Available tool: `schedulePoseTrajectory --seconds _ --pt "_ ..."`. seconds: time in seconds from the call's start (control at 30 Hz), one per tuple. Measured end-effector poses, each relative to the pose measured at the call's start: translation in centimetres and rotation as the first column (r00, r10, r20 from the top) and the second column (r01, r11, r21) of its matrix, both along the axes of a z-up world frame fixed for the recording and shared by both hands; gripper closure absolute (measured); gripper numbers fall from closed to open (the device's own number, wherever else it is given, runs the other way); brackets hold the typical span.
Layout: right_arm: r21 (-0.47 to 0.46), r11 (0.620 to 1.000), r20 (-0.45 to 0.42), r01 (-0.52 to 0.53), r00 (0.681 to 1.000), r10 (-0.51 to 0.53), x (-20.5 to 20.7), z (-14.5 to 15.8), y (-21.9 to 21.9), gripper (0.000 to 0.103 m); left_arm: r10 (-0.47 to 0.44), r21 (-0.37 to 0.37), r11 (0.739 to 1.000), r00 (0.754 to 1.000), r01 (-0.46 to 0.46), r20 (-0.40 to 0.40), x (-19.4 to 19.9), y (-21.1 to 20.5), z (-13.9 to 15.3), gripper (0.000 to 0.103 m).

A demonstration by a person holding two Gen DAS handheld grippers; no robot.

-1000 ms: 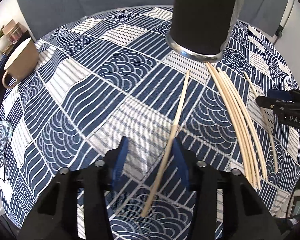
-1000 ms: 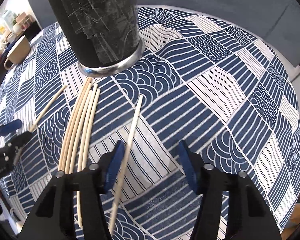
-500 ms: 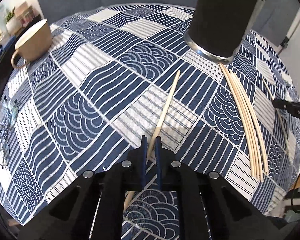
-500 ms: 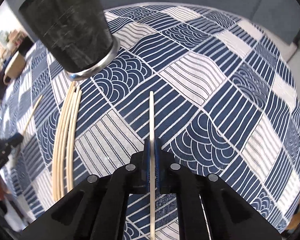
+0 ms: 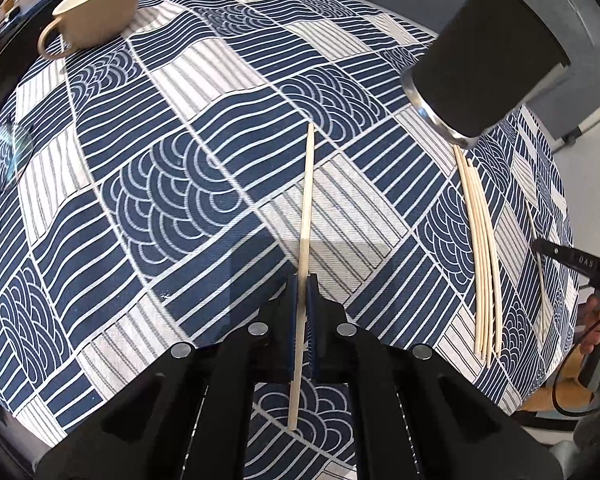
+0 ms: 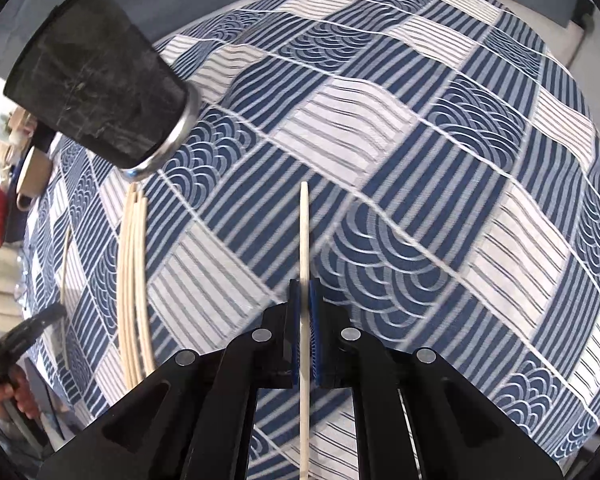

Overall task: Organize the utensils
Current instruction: 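Lift the stick with both grippers and carry it over the holder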

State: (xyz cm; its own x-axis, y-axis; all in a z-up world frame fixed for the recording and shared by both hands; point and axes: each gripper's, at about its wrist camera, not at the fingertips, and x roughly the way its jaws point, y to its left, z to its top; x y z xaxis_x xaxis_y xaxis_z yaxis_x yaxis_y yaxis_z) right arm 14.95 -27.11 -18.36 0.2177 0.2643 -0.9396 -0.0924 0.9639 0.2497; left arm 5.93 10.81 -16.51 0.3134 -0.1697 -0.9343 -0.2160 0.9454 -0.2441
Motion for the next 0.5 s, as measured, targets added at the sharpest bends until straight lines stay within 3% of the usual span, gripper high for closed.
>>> schedulePoseTrajectory --seconds 0.23,0.5 --pt "0.032 0.997 0.044 0.064 0.997 -0.065 0.3 2.0 -3.0 0.099 0.056 -0.013 0.998 0.998 -0.055 0.029 0.0 1.5 1.3 0.098" --pt "0.078 0.996 0.149 0.049 0.987 -0.06 2.0 6.3 -3.4 0.098 0.054 0.019 0.998 0.988 -0.058 0.148 2.8 1.8 6.0 0.098"
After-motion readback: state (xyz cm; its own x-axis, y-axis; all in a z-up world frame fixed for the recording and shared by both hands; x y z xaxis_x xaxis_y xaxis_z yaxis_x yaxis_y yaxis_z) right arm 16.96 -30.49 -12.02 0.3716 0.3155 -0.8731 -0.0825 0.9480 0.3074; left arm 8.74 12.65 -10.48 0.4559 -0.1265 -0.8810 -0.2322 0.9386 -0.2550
